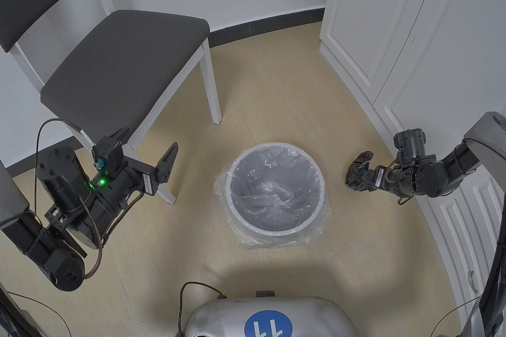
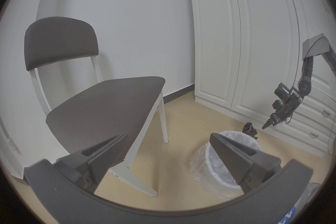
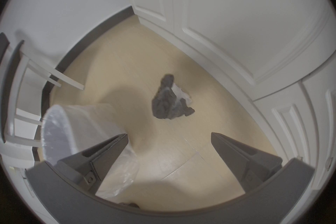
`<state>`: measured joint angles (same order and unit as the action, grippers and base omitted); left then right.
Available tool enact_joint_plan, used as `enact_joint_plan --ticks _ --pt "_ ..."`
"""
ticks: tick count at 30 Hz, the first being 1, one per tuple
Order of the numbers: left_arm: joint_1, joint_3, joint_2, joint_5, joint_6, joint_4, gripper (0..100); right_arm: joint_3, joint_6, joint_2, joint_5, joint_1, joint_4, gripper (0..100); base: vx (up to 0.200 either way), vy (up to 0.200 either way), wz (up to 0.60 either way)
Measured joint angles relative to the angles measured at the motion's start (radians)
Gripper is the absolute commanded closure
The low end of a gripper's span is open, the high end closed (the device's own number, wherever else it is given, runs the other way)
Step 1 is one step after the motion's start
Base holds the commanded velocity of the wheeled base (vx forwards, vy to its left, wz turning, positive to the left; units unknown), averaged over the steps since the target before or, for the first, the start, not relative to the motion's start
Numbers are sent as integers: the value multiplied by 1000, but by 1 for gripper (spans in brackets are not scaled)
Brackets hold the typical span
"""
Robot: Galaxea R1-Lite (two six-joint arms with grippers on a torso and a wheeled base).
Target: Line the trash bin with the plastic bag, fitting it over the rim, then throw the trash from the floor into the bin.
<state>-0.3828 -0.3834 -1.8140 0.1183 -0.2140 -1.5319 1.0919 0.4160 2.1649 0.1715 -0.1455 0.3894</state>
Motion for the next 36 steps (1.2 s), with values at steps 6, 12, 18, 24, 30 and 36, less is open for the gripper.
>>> enact_joint_plan --ticks 6,12,18,24,30,36 --pt "11 7 -2 -5 -14 0 0 116 73 141 -12 35 11 0 0 0 0" --pt "13 9 -2 -6 -18 0 0 197 137 254 -71 68 135 0 0 0 0" --pt "9 11 -4 -5 -21 0 0 193 169 329 -165 90 387 0 0 0 0" --pt "5 12 -12 -5 -24 0 0 203 182 411 -211 97 487 0 0 0 0" --pt "1 11 -29 -5 -29 0 0 247 186 472 -216 96 548 0 0 0 0" --pt "-3 6 -49 -4 -30 -1 0 247 189 509 -214 97 699 100 0 0 0"
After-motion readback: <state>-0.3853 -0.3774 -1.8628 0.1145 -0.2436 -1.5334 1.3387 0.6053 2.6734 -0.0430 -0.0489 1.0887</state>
